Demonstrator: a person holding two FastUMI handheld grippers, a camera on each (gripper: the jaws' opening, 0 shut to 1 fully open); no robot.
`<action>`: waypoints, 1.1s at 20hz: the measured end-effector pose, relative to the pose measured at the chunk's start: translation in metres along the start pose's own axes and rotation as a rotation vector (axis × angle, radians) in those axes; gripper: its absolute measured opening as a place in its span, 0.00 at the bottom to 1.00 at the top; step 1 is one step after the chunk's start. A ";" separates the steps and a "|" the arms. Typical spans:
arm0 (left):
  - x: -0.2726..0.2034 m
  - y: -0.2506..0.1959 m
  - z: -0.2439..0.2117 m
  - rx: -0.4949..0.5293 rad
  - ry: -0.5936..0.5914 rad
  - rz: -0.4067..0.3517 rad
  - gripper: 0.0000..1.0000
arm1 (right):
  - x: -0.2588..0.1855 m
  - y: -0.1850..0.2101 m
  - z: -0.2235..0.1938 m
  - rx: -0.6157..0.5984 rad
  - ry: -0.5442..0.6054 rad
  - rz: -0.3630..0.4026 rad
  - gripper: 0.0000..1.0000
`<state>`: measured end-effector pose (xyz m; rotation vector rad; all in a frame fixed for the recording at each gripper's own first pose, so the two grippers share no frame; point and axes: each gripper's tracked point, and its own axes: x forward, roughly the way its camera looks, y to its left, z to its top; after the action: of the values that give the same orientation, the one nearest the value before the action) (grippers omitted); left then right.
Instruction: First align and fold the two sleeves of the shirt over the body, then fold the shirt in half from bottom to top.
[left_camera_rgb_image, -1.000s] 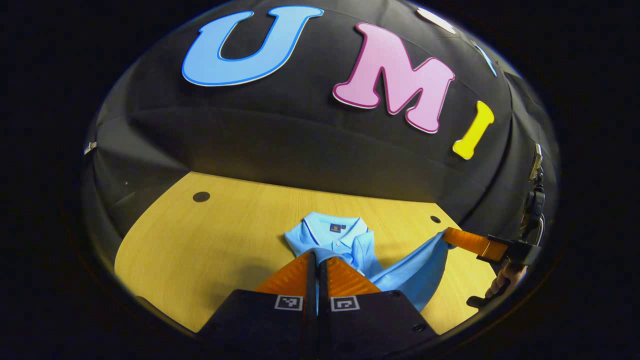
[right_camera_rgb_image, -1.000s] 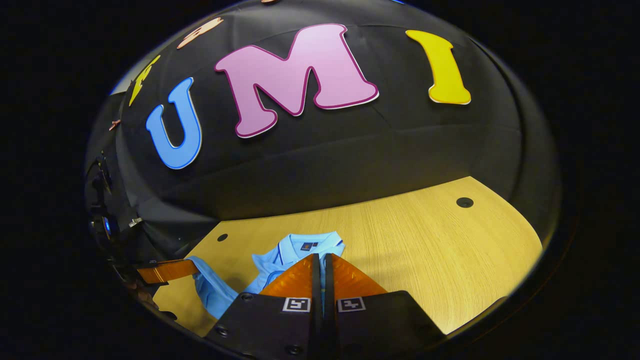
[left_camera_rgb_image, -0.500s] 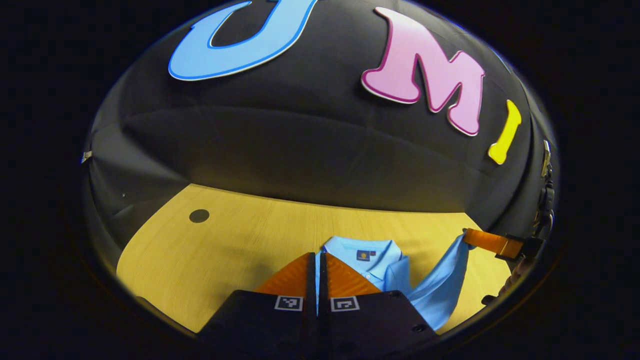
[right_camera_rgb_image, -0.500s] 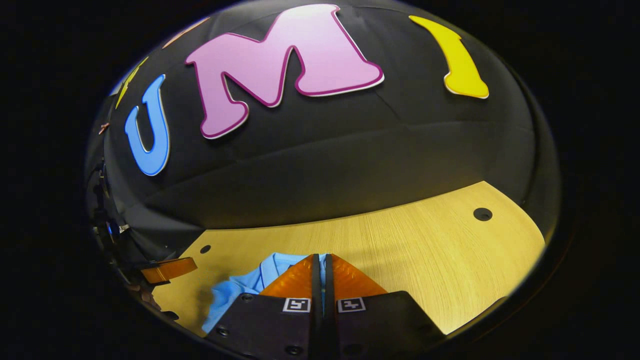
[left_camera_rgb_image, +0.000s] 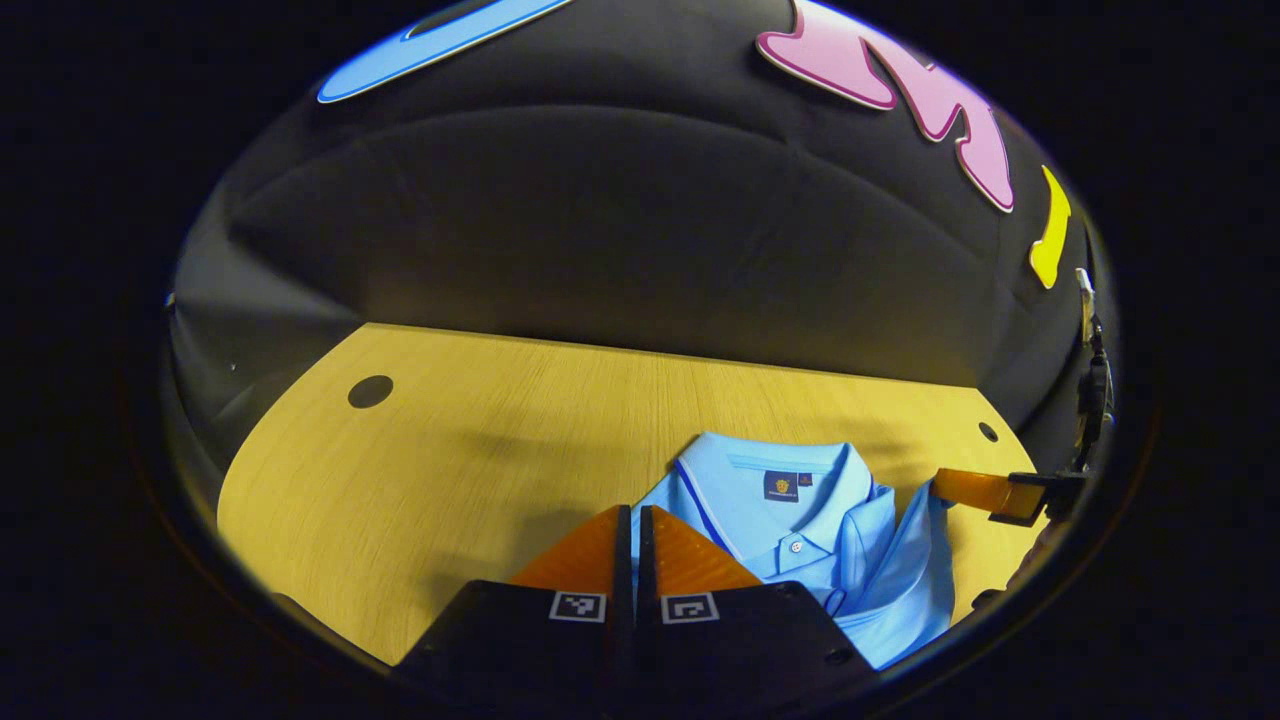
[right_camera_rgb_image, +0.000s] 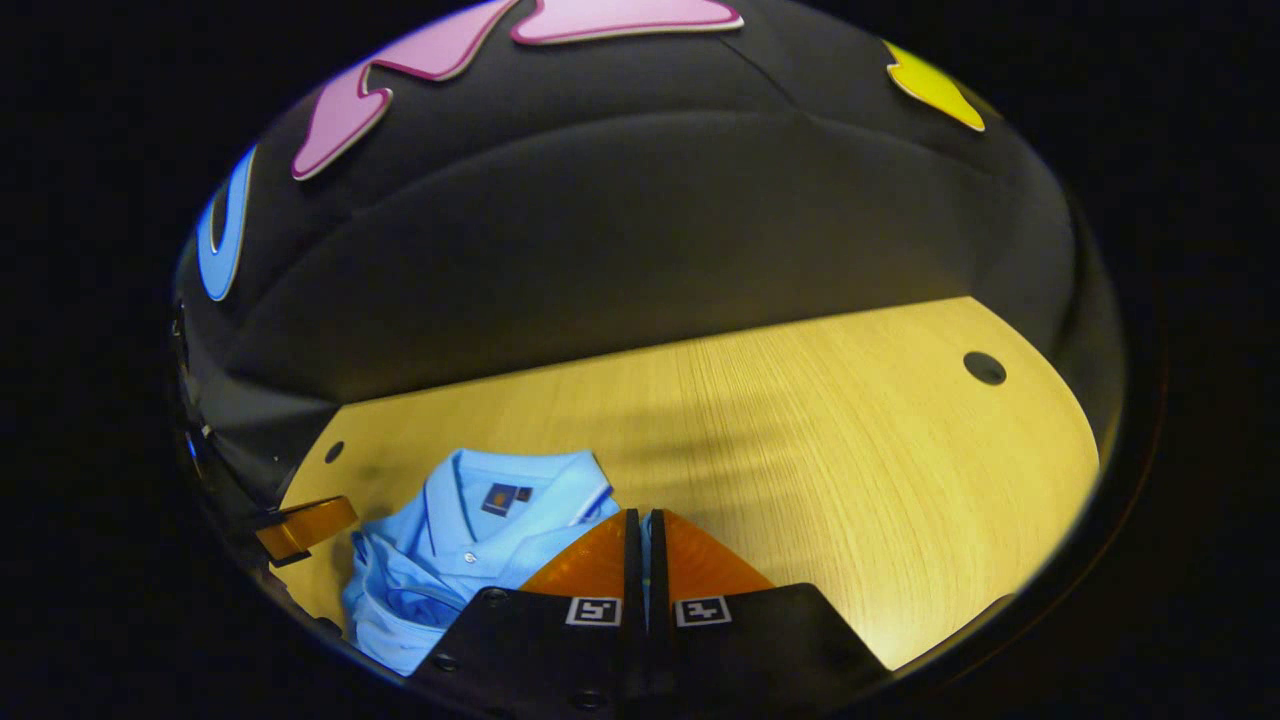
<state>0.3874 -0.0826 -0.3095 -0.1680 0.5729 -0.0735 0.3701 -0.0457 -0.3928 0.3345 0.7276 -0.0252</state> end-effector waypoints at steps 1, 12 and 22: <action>0.000 -0.001 -0.003 -0.001 0.011 -0.001 0.06 | 0.005 -0.005 -0.011 0.027 0.047 -0.013 0.11; -0.011 -0.009 -0.012 0.026 0.058 -0.011 0.50 | -0.017 -0.009 -0.006 0.033 0.046 -0.029 0.64; -0.043 -0.007 -0.007 0.049 0.026 0.030 0.92 | -0.054 -0.005 0.010 0.033 -0.019 -0.018 0.98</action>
<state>0.3477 -0.0859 -0.2910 -0.1106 0.5991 -0.0613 0.3350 -0.0588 -0.3518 0.3588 0.7119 -0.0569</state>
